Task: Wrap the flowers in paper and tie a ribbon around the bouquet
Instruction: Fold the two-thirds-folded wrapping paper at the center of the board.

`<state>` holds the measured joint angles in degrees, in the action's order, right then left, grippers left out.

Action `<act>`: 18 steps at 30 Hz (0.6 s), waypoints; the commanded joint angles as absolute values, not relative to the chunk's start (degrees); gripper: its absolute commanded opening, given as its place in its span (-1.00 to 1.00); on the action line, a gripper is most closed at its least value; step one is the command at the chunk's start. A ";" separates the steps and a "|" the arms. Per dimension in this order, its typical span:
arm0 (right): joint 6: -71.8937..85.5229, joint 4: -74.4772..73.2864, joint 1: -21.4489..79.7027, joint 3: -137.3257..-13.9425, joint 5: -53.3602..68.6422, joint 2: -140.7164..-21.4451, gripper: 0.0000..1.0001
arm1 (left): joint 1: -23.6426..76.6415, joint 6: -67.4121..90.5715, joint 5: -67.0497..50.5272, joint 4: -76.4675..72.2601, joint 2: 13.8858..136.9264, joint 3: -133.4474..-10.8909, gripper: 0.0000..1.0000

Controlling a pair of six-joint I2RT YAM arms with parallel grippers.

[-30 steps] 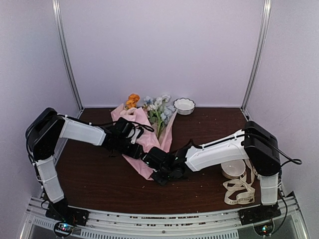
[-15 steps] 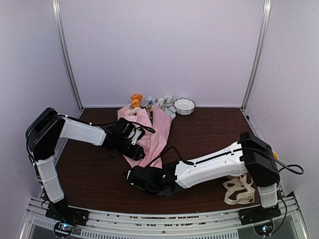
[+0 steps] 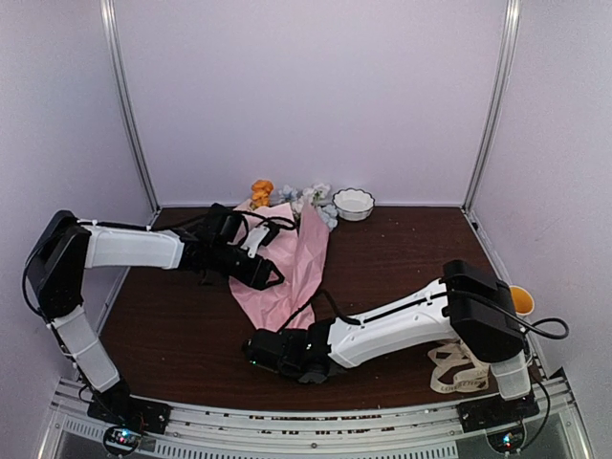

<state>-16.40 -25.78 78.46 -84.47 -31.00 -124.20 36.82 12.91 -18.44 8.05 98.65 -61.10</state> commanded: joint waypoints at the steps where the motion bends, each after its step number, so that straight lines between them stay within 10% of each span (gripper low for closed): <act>1: -16.91 -26.89 78.96 -84.33 -31.40 -125.09 -1.00 | 35.34 12.46 -29.74 1.08 99.91 -62.09 0.00; 10: -16.88 -26.89 78.93 -84.07 -31.60 -125.34 -1.00 | 34.30 15.76 -41.91 -9.44 102.35 -64.29 0.41; 18: -16.88 -27.17 78.98 -84.22 -32.07 -125.23 -1.00 | 34.51 12.24 -32.95 9.09 113.56 -79.27 0.26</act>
<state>-16.60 -26.20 78.48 -84.47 -31.18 -124.22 34.70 14.70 -38.68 -0.67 108.60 -72.55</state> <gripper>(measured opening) 0.006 0.683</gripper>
